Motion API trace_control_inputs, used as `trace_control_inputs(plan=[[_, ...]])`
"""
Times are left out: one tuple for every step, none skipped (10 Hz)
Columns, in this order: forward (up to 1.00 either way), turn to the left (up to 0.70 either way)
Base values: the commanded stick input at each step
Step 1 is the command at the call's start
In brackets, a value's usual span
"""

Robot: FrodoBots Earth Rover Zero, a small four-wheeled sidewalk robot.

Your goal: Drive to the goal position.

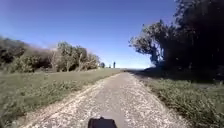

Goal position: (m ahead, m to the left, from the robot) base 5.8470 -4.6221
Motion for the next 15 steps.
trace_control_inputs(plan=[[0.5,0.0],[0.5,0.0],[0.5,0.0],[0.5,0.0],[0.5,0.0],[0.5,0.0],[0.5,0.0],[0.5,0.0],[0.5,0.0],[0.5,0.0],[0.5,0.0],[0.5,0.0],[0.5,0.0],[0.5,0.0],[0.5,0.0]])
